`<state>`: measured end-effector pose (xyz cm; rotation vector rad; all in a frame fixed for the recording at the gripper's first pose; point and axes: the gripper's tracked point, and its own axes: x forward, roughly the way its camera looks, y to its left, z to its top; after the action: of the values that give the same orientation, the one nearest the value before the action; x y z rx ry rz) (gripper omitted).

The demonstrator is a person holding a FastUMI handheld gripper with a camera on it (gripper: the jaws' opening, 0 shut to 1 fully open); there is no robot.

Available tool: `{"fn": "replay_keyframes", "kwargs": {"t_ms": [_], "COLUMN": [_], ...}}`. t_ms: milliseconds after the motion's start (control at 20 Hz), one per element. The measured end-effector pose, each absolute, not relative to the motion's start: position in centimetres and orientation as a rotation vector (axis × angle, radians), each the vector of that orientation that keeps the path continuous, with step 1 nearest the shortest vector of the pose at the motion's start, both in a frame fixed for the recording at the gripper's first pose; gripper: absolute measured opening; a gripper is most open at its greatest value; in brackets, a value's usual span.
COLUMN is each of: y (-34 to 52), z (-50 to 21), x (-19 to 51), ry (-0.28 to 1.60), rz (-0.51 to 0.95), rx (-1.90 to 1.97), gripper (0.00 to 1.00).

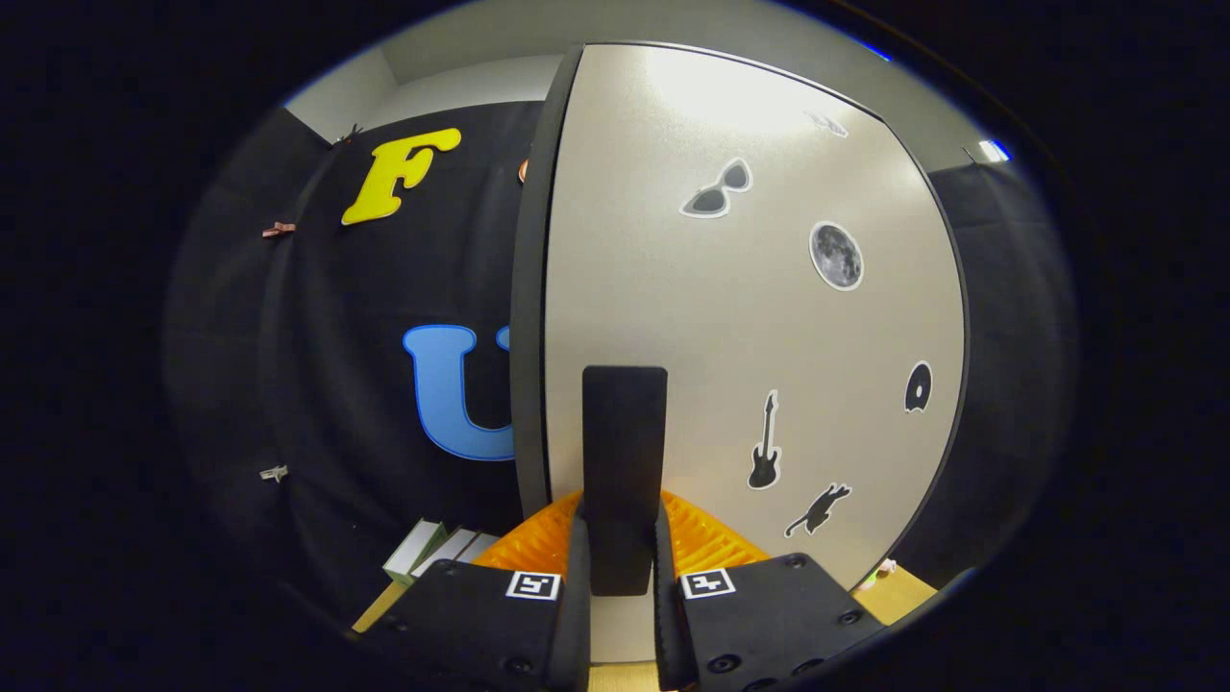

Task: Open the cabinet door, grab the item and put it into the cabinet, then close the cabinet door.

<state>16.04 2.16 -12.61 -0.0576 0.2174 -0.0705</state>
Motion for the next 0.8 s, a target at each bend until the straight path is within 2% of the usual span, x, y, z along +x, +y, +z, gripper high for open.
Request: {"fn": "replay_keyframes", "kwargs": {"t_ms": [800], "y": [0.7], "z": [-10.8], "x": [8.9], "ry": [0.223], "rz": [-0.084], "rx": [-0.044], "gripper": [0.31]}}
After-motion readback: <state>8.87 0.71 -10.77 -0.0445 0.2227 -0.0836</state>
